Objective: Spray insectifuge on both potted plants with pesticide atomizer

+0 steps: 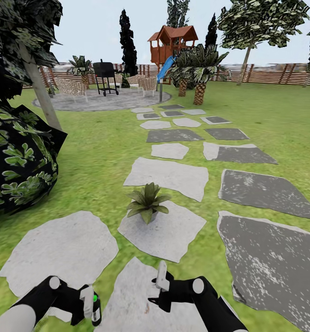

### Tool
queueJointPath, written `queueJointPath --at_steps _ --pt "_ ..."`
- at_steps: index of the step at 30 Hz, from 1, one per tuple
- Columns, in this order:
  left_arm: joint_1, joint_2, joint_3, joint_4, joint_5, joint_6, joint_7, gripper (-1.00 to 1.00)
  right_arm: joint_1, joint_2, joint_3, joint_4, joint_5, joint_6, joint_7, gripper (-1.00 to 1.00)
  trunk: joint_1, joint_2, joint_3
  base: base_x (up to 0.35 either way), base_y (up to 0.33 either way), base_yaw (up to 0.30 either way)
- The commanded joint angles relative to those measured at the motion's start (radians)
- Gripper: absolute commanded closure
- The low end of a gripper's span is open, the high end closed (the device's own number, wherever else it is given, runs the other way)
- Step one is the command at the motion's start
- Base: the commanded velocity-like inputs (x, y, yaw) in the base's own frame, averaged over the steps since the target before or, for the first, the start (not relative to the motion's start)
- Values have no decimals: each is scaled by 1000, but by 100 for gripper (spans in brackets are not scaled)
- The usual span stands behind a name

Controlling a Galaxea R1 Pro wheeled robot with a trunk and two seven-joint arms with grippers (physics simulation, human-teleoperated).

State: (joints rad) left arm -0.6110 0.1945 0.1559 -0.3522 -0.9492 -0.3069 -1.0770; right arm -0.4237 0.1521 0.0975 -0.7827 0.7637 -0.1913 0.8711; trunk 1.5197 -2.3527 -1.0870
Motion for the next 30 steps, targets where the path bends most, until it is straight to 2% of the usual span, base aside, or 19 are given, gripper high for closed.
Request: queueJointPath --at_steps 1,5,6,7,8,10,11,13,16,18,20,22,23,25,26,27,28,29,30 --pt "0 10 10 -1 -6 -4 -4 100 0 -1 -3 0 10 -7 0 -100 0 0 -1 0 0 0" --pt "0 39 11 -1 -5 -3 -4 100 0 -12 -4 13 11 -9 -22 -100 0 0 -1 0 0 0" --pt "0 42 11 -1 -4 -3 -4 100 0 -24 -4 28 11 -10 -45 -100 0 0 -1 0 0 0" --pt "0 44 13 -1 -3 -3 -4 100 0 -51 -4 61 9 -10 -93 -100 0 0 -1 0 0 0" --pt "0 44 14 -1 -2 -2 -4 100 0 -59 -4 74 9 -11 -111 -100 0 0 -1 0 0 0" --pt "0 46 21 -3 5 2 -4 100 0 -97 -19 150 6 -12 -211 -100 0 0 -1 0 0 0" --pt "0 47 23 -2 6 6 0 100 0 -112 -54 188 5 -12 -264 -100 0 0 -1 0 0 0" --pt "0 49 26 1 9 11 30 100 0 -132 -159 266 4 -13 -360 -100 0 0 -1 0 0 0" --pt "5 49 31 29 22 14 106 100 1 -167 -376 399 4 -24 -500 -100 0 0 -1 0 0 0" --pt "6 48 47 45 39 15 132 100 2 -178 -442 437 4 -38 -549 -100 0 0 -1 0 0 0" --pt "6 43 104 60 73 23 163 100 6 -208 -514 501 5 -93 -676 -100 0 0 -1 0 0 0" --pt "7 39 148 61 84 58 171 100 8 -235 -534 545 4 -150 -811 -100 0 0 -1 0 0 0" --pt "7 38 156 60 85 71 173 100 8 -239 -536 553 3 -161 -843 -100 0 0 -1 0 0 0" --pt "6 36 181 55 88 151 184 100 9 -247 -542 589 -25 -199 -998 -100 0 0 -1 0 0 0" --pt "5 36 184 54 88 169 187 100 9 -248 -543 597 -37 -203 -1028 -100 0 0 -1 0 0 0" --pt "3 34 188 52 89 202 194 100 9 -250 -544 612 -64 -209 -1082 -100 0 0 -1 0 0 0" --pt "-3 33 193 51 90 258 207 100 9 -252 -545 632 -122 -215 -1149 -100 0 0 -1 0 0 0" --pt "-7 32 195 51 90 298 212 100 10 -253 -545 640 -159 -218 -1171 -100 0 0 -1 0 0 0" --pt "-9 32 195 50 90 328 214 100 10 -252 -544 643 -173 -220 -1179 -100 0 0 -1 0 0 0"
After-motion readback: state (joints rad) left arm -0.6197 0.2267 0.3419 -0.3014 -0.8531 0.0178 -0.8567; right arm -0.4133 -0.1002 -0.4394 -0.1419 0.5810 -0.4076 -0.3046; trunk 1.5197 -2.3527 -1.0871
